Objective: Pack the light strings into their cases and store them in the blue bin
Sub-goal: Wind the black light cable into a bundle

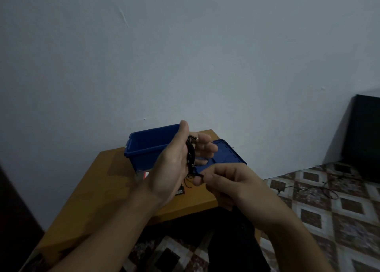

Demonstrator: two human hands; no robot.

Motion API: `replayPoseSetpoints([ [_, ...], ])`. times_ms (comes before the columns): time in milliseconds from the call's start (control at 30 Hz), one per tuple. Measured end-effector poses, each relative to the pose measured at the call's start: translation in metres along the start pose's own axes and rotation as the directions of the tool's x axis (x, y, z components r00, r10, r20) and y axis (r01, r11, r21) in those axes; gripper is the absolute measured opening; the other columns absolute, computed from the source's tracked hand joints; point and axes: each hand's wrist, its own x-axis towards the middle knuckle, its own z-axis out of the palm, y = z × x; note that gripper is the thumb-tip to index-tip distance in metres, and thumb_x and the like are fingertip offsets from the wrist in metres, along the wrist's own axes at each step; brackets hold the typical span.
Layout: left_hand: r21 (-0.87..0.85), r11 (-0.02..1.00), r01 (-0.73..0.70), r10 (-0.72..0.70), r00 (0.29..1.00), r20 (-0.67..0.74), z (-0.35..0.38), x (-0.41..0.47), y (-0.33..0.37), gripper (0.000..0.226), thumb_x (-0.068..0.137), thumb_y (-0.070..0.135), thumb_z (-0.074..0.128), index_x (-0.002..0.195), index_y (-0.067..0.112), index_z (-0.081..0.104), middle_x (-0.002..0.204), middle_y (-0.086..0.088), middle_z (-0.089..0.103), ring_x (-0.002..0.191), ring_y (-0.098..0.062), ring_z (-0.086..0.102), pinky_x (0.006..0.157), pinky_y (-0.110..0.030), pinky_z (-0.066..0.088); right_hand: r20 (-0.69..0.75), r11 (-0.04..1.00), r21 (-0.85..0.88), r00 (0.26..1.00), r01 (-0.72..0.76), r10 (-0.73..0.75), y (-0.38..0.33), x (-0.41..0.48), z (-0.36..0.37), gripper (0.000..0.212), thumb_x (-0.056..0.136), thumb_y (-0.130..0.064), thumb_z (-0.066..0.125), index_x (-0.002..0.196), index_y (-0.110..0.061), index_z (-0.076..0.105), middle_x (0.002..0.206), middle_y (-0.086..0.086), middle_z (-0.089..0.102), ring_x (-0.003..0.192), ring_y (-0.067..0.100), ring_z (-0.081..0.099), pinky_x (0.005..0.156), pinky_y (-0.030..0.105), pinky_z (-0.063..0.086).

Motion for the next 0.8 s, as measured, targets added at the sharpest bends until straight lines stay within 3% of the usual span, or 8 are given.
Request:
replayPoseSetpoints([
  [67, 0.067, 0.998, -0.014, 0.016, 0.999, -0.027, 0.0, 0.003, -0.004, 0.08, 0.085, 0.071, 0.029, 0.112, 0.004, 0.064, 0.103, -0.016, 0.072, 0.093, -0.024, 0.067, 0.086, -0.039, 0.051, -0.038, 1.0, 0.01, 0.999, 0.028, -0.028, -0.002, -0.001, 0.0, 0.027, 0.1, -0.027, 0.055, 0.089, -0.011, 0.074, 0.066, 0.011, 0.036, 0.053, 0.019, 0.026, 0.055, 0.041, 0.017],
  [200, 0.207, 0.978, -0.042, 0.056, 0.997, -0.059, -0.003, 0.008, -0.014, 0.078, 0.072, 0.083, 0.031, 0.101, 0.02, 0.069, 0.096, -0.007, 0.074, 0.094, -0.024, 0.069, 0.09, -0.044, 0.052, -0.089, 0.995, 0.06, 0.994, 0.074, -0.069, -0.006, -0.002, -0.001, 0.025, 0.096, -0.028, 0.058, 0.082, -0.013, 0.072, 0.058, -0.002, 0.039, 0.05, 0.016, 0.025, 0.053, 0.039, 0.016],
  [267, 0.243, 0.97, 0.011, 0.009, 0.997, -0.08, -0.004, 0.012, -0.017, 0.084, 0.065, 0.092, 0.033, 0.096, 0.024, 0.071, 0.092, -0.004, 0.075, 0.091, -0.021, 0.07, 0.088, -0.043, 0.053, -0.101, 0.992, 0.083, 0.991, 0.094, -0.085, -0.008, -0.003, -0.002, 0.024, 0.094, -0.029, 0.059, 0.08, -0.012, 0.071, 0.056, -0.006, 0.041, 0.049, 0.014, 0.026, 0.051, 0.036, 0.017],
  [400, 0.218, 0.96, 0.179, -0.175, 0.984, -0.035, -0.006, 0.021, -0.021, 0.108, 0.03, 0.11, 0.033, 0.078, 0.024, 0.078, 0.077, -0.003, 0.074, 0.071, -0.015, 0.07, 0.065, -0.028, 0.051, -0.101, 0.982, 0.123, 0.986, 0.145, -0.133, -0.01, -0.003, -0.003, 0.028, 0.096, -0.028, 0.063, 0.084, -0.004, 0.069, 0.053, -0.012, 0.047, 0.046, 0.011, 0.027, 0.045, 0.026, 0.021],
  [533, 0.297, 0.933, 0.204, -0.264, 0.948, 0.177, -0.005, 0.01, -0.012, 0.12, 0.063, 0.093, 0.004, 0.105, -0.001, 0.067, 0.086, -0.01, 0.069, 0.082, -0.023, 0.06, 0.076, -0.033, 0.045, -0.119, 0.971, 0.158, 0.98, 0.179, -0.162, -0.011, -0.004, -0.004, 0.023, 0.088, -0.024, 0.061, 0.084, -0.001, 0.066, 0.055, -0.011, 0.054, 0.044, 0.008, 0.031, 0.043, 0.022, 0.024],
  [633, 0.319, 0.914, 0.251, -0.326, 0.922, 0.207, -0.005, 0.006, -0.009, 0.116, 0.067, 0.091, -0.001, 0.096, 0.005, 0.071, 0.089, -0.013, 0.071, 0.081, -0.022, 0.063, 0.076, -0.035, 0.048, -0.141, 0.968, 0.148, 0.973, 0.201, -0.18, -0.014, -0.006, -0.003, 0.022, 0.087, -0.021, 0.066, 0.079, -0.001, 0.065, 0.054, -0.006, 0.055, 0.043, 0.007, 0.038, 0.043, 0.02, 0.026],
  [800, 0.337, 0.84, 0.425, -0.51, 0.83, 0.224, 0.009, 0.011, -0.002, 0.108, 0.054, 0.085, 0.002, 0.076, -0.001, 0.064, 0.064, -0.014, 0.06, 0.057, -0.025, 0.056, 0.053, -0.027, 0.049, -0.149, 0.948, 0.207, 0.966, 0.24, -0.212, -0.022, -0.008, 0.002, 0.022, 0.089, -0.015, 0.062, 0.08, 0.005, 0.062, 0.047, -0.003, 0.053, 0.036, 0.004, 0.046, 0.041, 0.015, 0.034],
])
